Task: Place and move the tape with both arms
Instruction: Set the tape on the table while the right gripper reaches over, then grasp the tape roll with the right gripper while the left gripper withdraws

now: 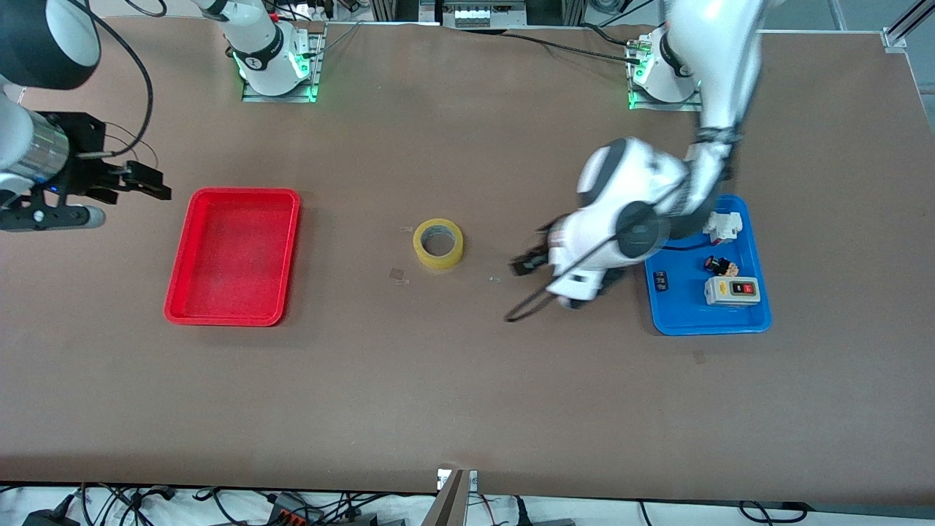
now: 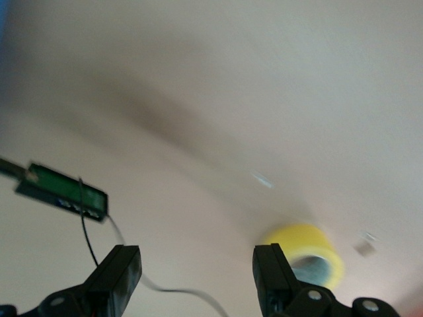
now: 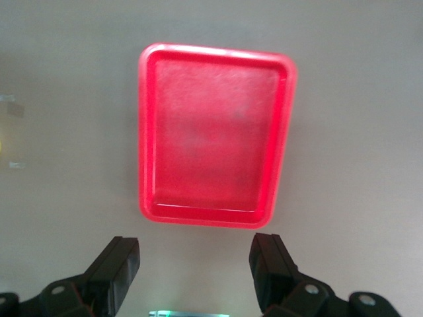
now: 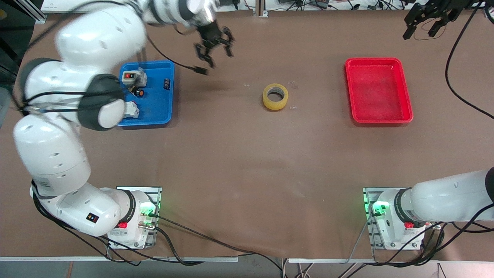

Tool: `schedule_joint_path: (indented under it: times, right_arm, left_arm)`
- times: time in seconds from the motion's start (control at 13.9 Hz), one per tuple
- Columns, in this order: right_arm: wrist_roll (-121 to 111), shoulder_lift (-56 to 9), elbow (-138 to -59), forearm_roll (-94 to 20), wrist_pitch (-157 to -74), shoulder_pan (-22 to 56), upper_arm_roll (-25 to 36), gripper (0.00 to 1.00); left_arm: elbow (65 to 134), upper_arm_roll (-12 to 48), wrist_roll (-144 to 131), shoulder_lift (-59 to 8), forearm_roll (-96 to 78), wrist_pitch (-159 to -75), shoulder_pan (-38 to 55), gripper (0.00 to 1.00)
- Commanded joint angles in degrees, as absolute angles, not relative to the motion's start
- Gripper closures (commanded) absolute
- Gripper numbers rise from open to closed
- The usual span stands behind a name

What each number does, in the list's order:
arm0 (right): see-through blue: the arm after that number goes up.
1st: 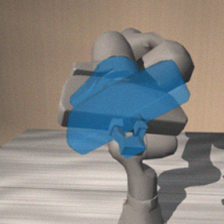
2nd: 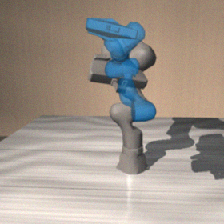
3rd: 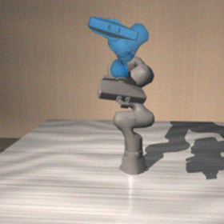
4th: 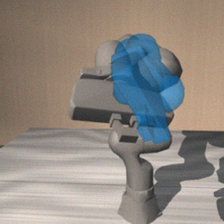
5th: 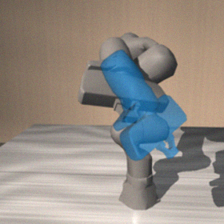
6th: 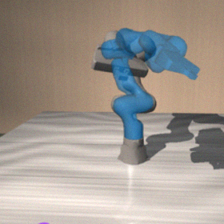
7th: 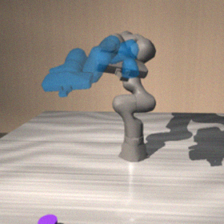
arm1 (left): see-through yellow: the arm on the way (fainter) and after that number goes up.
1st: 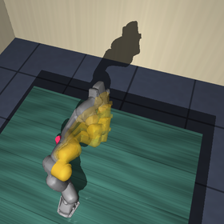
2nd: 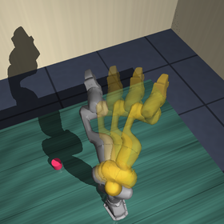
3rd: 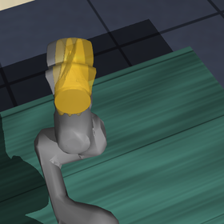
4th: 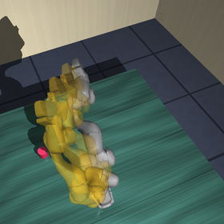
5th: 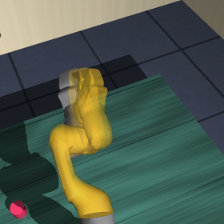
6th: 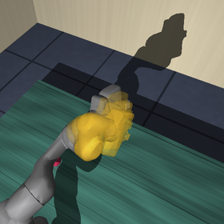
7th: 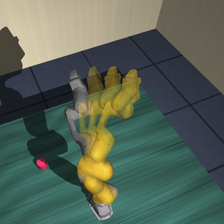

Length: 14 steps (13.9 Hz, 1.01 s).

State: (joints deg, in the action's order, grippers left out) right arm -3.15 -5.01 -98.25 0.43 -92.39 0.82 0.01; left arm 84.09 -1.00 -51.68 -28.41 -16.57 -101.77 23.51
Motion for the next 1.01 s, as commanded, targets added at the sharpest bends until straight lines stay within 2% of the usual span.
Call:
schedule_joint_path:
  times: [0.0, 0.22, 0.43, 0.72, 0.93]
  right_arm:
    - [-3.87, -8.43, -96.77, -1.41, -92.28, 4.20, -0.61, 0.00]
    - [-2.03, -13.61, -96.77, -1.32, -98.42, 13.86, -0.62, 0.00]
    - [-0.26, -18.62, -96.68, -1.49, -104.65, 19.93, -0.70, 0.00]
    - [11.65, -28.45, -92.47, -1.49, -110.73, 28.45, -0.70, 0.00]
    - [24.91, -33.39, -91.58, -1.49, -116.61, 33.91, -0.70, 0.00]
  left_arm:
    - [89.29, -0.79, -41.98, -21.11, -12.14, -93.99, 17.51, 0.00]
    - [91.05, -0.44, -30.36, -15.23, -7.30, -87.99, 11.09, 0.00]
    - [93.16, -0.53, -19.54, -8.99, -5.37, -83.86, 6.08, 0.00]
    - [95.97, -0.53, -7.86, -1.16, -2.55, -82.27, 0.90, 0.00]
    - [93.53, 0.00, 0.69, 0.97, 0.51, -82.70, -3.07, 0.00]
